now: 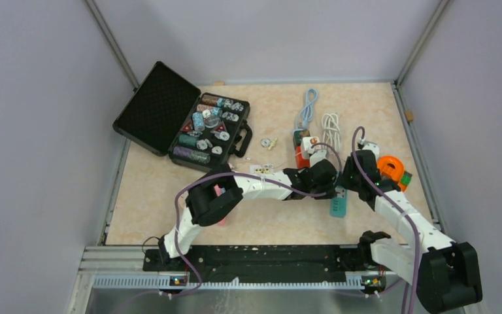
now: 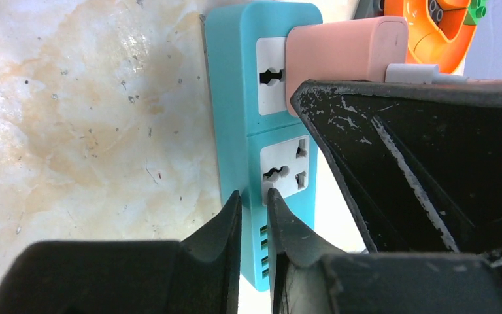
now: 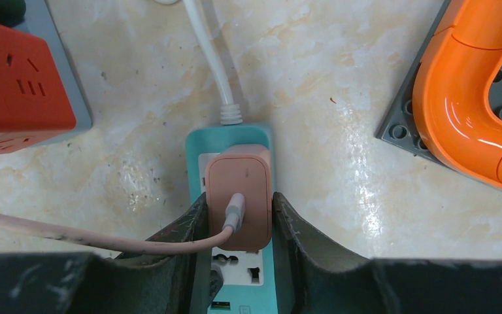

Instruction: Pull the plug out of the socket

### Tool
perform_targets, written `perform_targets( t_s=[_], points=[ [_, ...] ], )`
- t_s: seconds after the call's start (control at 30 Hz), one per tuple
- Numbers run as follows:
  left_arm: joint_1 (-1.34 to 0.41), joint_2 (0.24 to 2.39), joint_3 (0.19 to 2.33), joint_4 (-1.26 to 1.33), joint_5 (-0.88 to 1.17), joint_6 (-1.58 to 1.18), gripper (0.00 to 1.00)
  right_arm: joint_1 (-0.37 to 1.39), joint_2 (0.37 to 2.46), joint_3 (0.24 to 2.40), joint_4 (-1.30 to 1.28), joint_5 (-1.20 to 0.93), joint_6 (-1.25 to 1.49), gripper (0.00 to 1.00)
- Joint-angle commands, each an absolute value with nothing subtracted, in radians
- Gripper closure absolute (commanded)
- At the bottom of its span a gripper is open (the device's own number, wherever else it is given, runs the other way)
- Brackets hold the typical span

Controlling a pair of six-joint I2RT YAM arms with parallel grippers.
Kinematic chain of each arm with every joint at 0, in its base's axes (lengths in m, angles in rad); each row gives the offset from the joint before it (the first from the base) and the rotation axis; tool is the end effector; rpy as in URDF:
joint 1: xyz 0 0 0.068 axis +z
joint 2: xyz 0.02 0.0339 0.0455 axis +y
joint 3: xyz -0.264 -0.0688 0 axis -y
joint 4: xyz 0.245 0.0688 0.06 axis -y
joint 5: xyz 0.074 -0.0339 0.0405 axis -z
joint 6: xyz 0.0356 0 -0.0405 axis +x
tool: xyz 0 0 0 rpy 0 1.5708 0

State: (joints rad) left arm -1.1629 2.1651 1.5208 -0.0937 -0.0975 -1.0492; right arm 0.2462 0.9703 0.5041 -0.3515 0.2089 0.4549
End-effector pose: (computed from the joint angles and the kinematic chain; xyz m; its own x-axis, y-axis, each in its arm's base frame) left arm 0.1939 -0.4399 0.1594 -0.9003 -0.0919 -0.4254 0.2096 0.7651 -0.6088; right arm 0.1871 0.0394 0.1954 -0.6799 0.2723 -0.6808 0.2203 0.9615 0.1646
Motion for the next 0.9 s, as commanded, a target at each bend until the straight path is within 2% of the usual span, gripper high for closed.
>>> perform_targets(
  t_s=[0.0, 0.17, 0.27, 0.47, 0.7, 0.87],
  points=[
    [-1.173, 2.283, 1.496, -0.310, -0.078, -1.083, 0.87, 0.259, 0.939, 0.550, -0.245, 0.071, 0.551, 1.00],
    [-1.175, 2.290, 1.500, -0.337, -0.079, -1.093, 0.89, 0.259, 0.895, 0.570, -0.258, 0.111, 0.557, 1.00],
    [-1.174, 2.298, 1.507, -0.347, -0.078, -1.094, 0.88, 0.261, 0.825, 0.517, -0.172, 0.104, 0.527, 1.00],
    [-1.173, 2.296, 1.515, -0.355, -0.087, -1.088, 0.91, 0.357, 0.757, 0.413, -0.144, 0.310, 0.499, 1.00],
    [-1.163, 2.306, 1.523, -0.369, -0.083, -1.080, 0.92, 0.359, 0.816, 0.567, -0.215, 0.368, 0.441, 1.00],
    [-1.154, 2.316, 1.529, -0.374, -0.069, -1.070, 0.91, 0.350, 0.889, 0.642, -0.248, 0.239, 0.484, 1.00]
  ],
)
